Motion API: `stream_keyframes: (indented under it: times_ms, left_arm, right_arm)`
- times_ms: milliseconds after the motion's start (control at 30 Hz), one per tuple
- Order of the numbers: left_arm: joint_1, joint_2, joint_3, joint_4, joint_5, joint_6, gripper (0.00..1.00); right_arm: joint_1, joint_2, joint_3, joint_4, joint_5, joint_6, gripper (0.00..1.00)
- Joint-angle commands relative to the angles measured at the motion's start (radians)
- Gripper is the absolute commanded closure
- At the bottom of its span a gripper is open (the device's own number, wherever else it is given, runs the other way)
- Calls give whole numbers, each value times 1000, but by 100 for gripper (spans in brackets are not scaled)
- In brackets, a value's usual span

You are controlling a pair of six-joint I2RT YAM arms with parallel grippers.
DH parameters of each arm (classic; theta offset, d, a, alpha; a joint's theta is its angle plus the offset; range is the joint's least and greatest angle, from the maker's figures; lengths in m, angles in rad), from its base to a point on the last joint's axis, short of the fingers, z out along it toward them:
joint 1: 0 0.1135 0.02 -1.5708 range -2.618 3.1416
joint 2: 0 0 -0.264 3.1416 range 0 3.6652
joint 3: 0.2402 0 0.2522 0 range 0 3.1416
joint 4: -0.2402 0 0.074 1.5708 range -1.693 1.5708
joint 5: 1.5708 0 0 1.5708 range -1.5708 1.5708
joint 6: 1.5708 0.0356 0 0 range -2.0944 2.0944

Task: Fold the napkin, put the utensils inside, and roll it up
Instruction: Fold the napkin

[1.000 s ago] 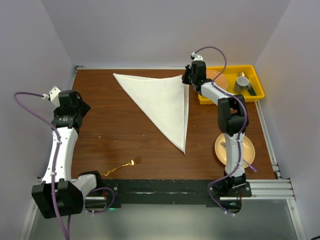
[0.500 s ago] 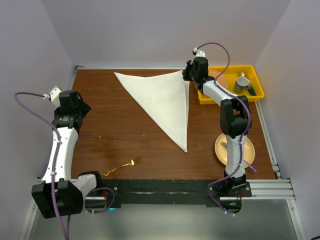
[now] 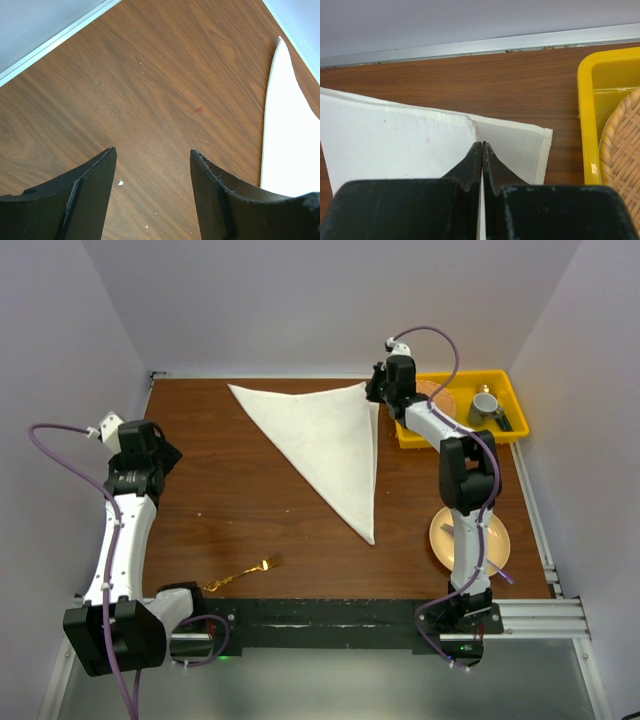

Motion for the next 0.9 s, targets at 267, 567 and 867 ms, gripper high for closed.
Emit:
stream_keyframes:
  times_ms: [267, 567, 867]
  left_arm:
    - [-15, 33, -7, 44, 36, 13, 34]
    - [-30, 50, -10, 50, 39, 8, 34]
    - [-36, 69, -5, 64, 44, 11, 34]
  right_arm:
    - [-17, 66, 71, 11, 83, -48, 100]
    - [-18, 136, 134, -22, 117, -68, 100]
    - [-18, 140, 101, -12, 181, -72, 100]
